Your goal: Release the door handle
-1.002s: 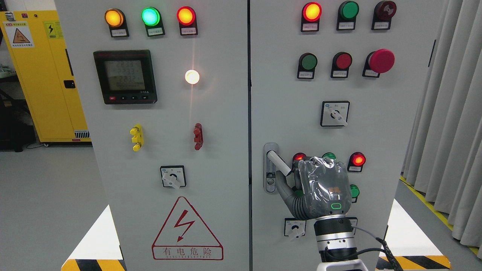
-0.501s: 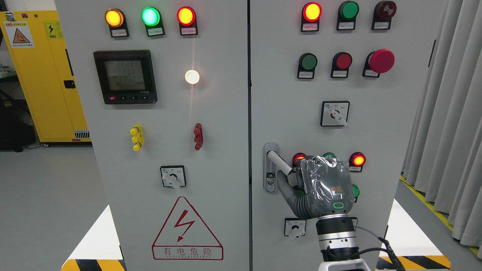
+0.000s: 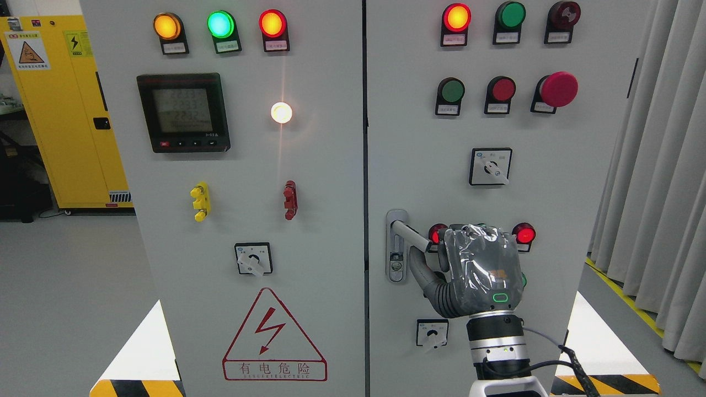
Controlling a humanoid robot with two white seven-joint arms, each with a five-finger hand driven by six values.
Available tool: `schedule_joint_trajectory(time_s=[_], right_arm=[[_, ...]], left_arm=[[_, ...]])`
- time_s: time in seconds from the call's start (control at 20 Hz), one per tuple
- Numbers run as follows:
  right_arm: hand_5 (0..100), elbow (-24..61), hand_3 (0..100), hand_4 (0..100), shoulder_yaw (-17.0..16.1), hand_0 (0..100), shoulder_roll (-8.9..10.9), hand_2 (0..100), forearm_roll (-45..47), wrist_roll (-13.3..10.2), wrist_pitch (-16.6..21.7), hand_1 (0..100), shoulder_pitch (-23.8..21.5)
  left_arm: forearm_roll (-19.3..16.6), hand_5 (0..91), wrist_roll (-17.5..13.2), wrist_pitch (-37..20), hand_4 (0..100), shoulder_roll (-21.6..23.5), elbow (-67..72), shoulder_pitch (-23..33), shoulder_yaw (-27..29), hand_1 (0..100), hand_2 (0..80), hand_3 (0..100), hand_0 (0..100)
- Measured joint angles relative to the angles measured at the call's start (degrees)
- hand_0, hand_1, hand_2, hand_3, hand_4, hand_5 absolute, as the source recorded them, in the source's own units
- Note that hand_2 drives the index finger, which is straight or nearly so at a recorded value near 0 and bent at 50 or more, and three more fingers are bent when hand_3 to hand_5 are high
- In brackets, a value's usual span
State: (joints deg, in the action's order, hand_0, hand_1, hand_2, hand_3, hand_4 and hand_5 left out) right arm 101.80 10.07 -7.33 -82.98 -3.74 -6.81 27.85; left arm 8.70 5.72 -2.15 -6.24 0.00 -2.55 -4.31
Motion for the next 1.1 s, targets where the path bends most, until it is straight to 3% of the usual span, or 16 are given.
schedule_joint_trajectory(time_s=[1.1], right_arm=[[100,0.1,100,100,-0.5,52,0.45,98,-0.2,0.1,0.0,52,0.6]], left_arm=[[0.0,0.0,0.0,0.0,0,0.0,0.0,0.0,0.0,56,0.0,0,12]])
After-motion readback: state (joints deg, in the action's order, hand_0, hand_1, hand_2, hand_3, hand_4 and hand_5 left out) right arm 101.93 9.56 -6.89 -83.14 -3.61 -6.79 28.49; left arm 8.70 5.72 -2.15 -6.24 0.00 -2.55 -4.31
